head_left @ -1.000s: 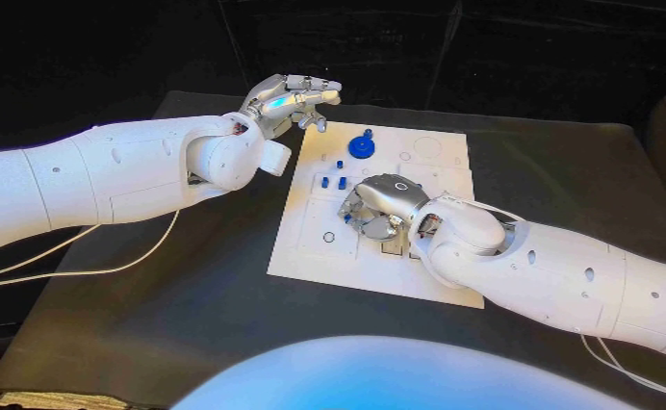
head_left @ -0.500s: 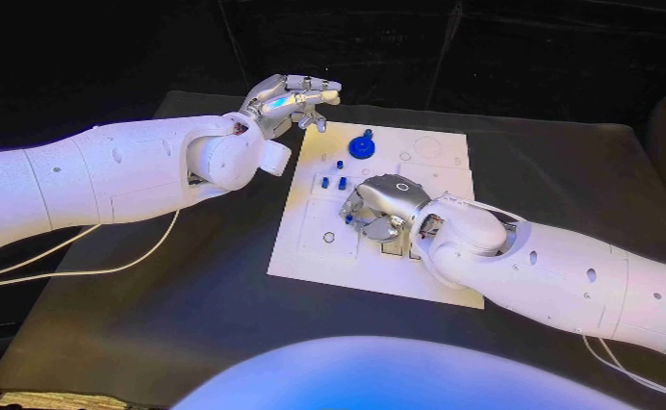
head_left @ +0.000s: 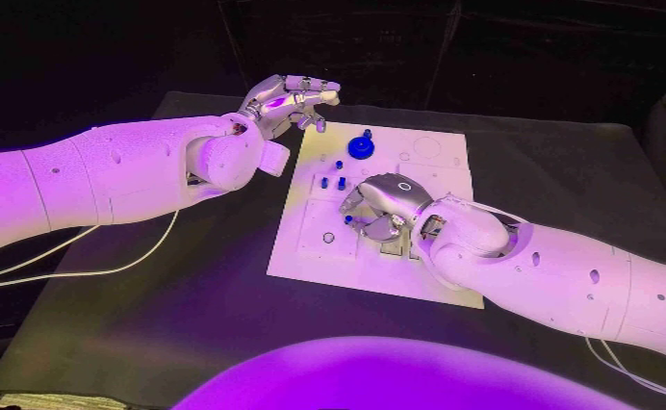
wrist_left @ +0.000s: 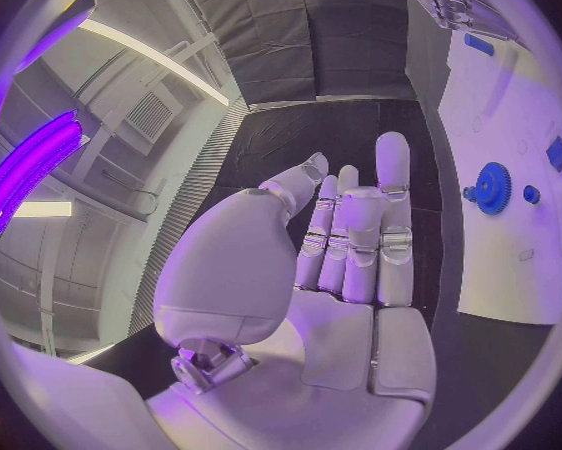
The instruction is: Assemble the parts on the task board
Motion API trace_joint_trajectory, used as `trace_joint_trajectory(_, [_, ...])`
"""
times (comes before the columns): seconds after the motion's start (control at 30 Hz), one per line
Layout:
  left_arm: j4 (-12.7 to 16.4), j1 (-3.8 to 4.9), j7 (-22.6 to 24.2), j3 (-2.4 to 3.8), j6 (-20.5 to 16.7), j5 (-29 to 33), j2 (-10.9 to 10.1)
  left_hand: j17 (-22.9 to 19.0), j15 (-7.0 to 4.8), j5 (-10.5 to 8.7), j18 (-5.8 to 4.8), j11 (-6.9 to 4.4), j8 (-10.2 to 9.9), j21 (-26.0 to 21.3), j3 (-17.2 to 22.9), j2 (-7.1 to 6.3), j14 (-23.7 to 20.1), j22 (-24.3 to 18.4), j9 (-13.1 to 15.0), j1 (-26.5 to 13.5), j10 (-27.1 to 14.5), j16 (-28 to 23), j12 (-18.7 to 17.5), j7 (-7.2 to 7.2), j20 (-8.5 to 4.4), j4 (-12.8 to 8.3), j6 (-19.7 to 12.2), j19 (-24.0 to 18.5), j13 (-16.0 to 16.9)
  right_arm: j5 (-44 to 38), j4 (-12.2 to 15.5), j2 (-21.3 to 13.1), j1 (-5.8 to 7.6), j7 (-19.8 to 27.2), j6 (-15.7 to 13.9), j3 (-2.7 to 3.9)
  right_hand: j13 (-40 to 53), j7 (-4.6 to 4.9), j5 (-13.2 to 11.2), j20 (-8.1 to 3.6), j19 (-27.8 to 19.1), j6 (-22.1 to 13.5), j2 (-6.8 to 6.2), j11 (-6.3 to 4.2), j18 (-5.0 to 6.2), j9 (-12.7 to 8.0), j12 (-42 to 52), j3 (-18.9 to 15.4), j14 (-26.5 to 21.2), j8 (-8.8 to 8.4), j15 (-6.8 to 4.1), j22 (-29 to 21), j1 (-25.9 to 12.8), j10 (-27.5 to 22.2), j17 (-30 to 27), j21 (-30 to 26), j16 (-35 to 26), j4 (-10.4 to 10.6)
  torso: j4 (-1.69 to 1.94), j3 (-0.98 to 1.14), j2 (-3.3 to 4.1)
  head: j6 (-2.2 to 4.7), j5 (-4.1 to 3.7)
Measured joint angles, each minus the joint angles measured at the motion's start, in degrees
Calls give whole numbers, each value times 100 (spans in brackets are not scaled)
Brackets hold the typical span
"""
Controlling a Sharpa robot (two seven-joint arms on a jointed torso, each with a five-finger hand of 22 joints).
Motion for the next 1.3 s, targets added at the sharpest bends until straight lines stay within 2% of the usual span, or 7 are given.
trace_joint_trajectory(0.27, [-33,-2,-5,0,1,0,-4,-1,0,0,-1,0,0,0,0,0,0,-6,0,0,0,0,0,0,0,0,0,0,0,253,247,-280,-2,78,-340,5,12,-11,38,32,-31,-11,-26,0,0,0,90,-3,0,0,0,-99,26,0,-94,-77,0,2,0,1,-2,30,-47])
trace_joint_trajectory(0.37, [-44,-2,-14,-1,2,0,-11,0,0,0,-1,0,0,0,0,0,0,-6,0,0,0,0,0,0,0,0,0,0,0,419,440,-490,7,116,-448,8,12,-19,-70,32,-31,-18,-26,-24,0,0,164,-56,0,0,0,-106,26,25,-92,-77,0,55,-7,1,-5,55,-66])
trace_joint_trajectory(0.5, [-45,-2,-27,-1,15,0,-16,-6,0,0,-1,0,0,0,0,0,0,-6,0,0,0,0,0,0,0,0,0,0,1,691,636,-780,130,121,-468,56,12,-73,-199,32,-31,-73,-47,-31,0,1,204,-127,0,0,0,-80,5,32,-60,-77,0,125,-8,0,-5,99,-127])
trace_joint_trajectory(0.7, [-37,-3,-43,-1,34,0,-45,-7,0,0,-1,0,0,-3,-32,0,0,-13,0,0,0,0,39,0,0,0,0,0,1,978,701,-1198,500,-30,-182,126,12,-60,-451,13,16,-142,-102,-31,-1,1,333,-405,0,0,-1,25,-49,32,21,-14,67,320,-14,-1,-9,202,-265])
trace_joint_trajectory(0.83, [-33,-14,-44,-1,39,0,-52,-11,0,0,-1,0,0,-40,-32,0,0,-19,0,0,0,0,40,0,0,0,0,0,1,994,610,-1347,618,-141,28,131,11,-107,-574,20,24,-194,-142,-74,0,1,368,-568,0,0,-1,17,-9,-11,-10,-14,67,365,-23,-2,-9,268,-331])
trace_joint_trajectory(0.93, [-30,-19,-44,-1,43,0,-52,-11,0,0,-1,0,0,-40,-32,0,0,-19,0,0,0,0,40,0,0,0,0,0,1,954,515,-1407,667,-203,105,137,11,-102,-856,20,23,-287,-205,-103,0,1,421,-858,0,0,-1,-32,54,-88,-91,-14,37,448,-23,-2,-8,291,-372])
trace_joint_trajectory(1.3, [-43,-33,-54,-1,81,0,-42,-16,0,0,-1,0,0,-40,-32,0,0,-18,0,0,0,0,40,0,0,0,0,0,1,737,352,-1364,708,-407,428,138,11,-162,-911,20,23,-370,-90,-90,0,1,494,-1373,0,0,-1,-151,355,-340,-148,-112,14,592,-18,-2,-1,328,-396])
